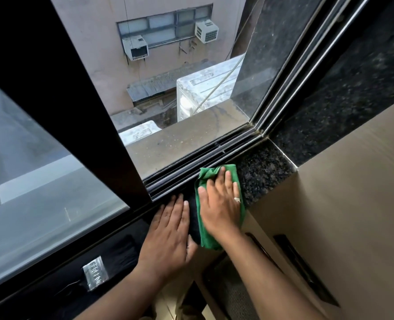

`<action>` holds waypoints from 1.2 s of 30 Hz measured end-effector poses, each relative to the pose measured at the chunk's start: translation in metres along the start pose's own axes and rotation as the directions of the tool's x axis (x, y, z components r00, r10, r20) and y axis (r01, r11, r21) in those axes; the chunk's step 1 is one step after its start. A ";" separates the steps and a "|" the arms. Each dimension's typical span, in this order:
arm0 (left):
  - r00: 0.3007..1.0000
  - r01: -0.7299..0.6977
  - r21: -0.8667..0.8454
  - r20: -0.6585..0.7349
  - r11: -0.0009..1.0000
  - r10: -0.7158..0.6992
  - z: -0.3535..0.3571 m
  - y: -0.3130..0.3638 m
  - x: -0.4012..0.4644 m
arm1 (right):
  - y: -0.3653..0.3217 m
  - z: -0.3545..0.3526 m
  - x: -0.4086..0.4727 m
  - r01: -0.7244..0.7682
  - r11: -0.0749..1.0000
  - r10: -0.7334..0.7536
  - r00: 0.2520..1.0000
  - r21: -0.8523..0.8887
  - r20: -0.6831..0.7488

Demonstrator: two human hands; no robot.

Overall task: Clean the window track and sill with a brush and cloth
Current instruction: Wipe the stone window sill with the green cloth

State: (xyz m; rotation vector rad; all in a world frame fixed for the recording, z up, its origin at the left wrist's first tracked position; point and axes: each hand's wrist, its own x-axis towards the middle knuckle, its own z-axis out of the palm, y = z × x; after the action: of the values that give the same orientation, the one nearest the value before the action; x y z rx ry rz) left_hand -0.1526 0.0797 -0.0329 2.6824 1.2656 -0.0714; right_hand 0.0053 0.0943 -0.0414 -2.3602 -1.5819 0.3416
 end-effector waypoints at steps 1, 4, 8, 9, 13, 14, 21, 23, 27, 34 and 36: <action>1.000 0.005 0.006 0.001 1.000 -0.005 0.001 -0.001 -0.001 | -0.001 0.001 -0.008 0.049 0.998 -0.048 0.999 -0.041 0.025; 1.000 0.004 -0.001 0.014 1.000 -0.004 0.000 -0.002 -0.003 | 0.024 -0.010 -0.018 0.197 0.968 -0.181 0.978 -0.156 0.107; 1.000 0.002 -0.029 -0.004 1.000 -0.002 -0.002 -0.002 -0.003 | 0.078 -0.032 0.010 -0.046 0.971 0.060 0.997 -0.236 0.052; 1.000 0.001 -0.040 -0.009 0.999 -0.002 -0.002 -0.002 -0.003 | 0.076 -0.031 0.020 -0.149 0.962 0.158 0.987 -0.227 0.019; 0.999 -0.004 -0.081 -0.043 0.997 0.001 -0.004 -0.003 -0.003 | 0.015 -0.010 0.042 -0.457 0.885 0.447 0.888 -0.094 -0.102; 0.999 -0.006 -0.087 -0.044 0.996 0.002 -0.004 -0.003 -0.004 | -0.001 -0.004 0.040 -0.447 0.892 0.439 0.892 -0.063 -0.106; 0.999 -0.019 -0.083 -0.038 0.996 0.016 -0.003 -0.005 -0.006 | 0.001 -0.014 -0.055 0.281 0.959 -0.281 0.943 0.024 0.177; 0.999 -0.020 -0.068 -0.028 0.998 0.018 -0.003 -0.005 -0.007 | 0.041 -0.033 -0.055 0.409 0.909 -0.380 0.893 -0.081 0.242; 1.000 -0.005 -0.010 0.008 1.000 0.005 -0.003 -0.003 -0.004 | 0.109 -0.059 0.010 0.145 0.966 -0.108 0.979 -0.216 0.172; 1.000 -0.006 0.017 0.010 1.000 0.006 0.001 0.000 0.001 | 0.058 -0.031 0.065 -0.344 0.924 0.333 0.939 -0.165 -0.088; 0.999 -0.031 0.016 0.012 0.999 0.030 0.003 -0.001 0.001 | 0.022 -0.016 0.054 -0.428 0.901 0.421 0.902 -0.076 -0.099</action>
State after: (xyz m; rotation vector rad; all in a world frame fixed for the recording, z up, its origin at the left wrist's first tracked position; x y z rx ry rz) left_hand -0.1524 0.0808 -0.0358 2.7097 1.2253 -0.0934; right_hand 0.0497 0.1351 -0.0367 -2.7491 -1.0548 0.2572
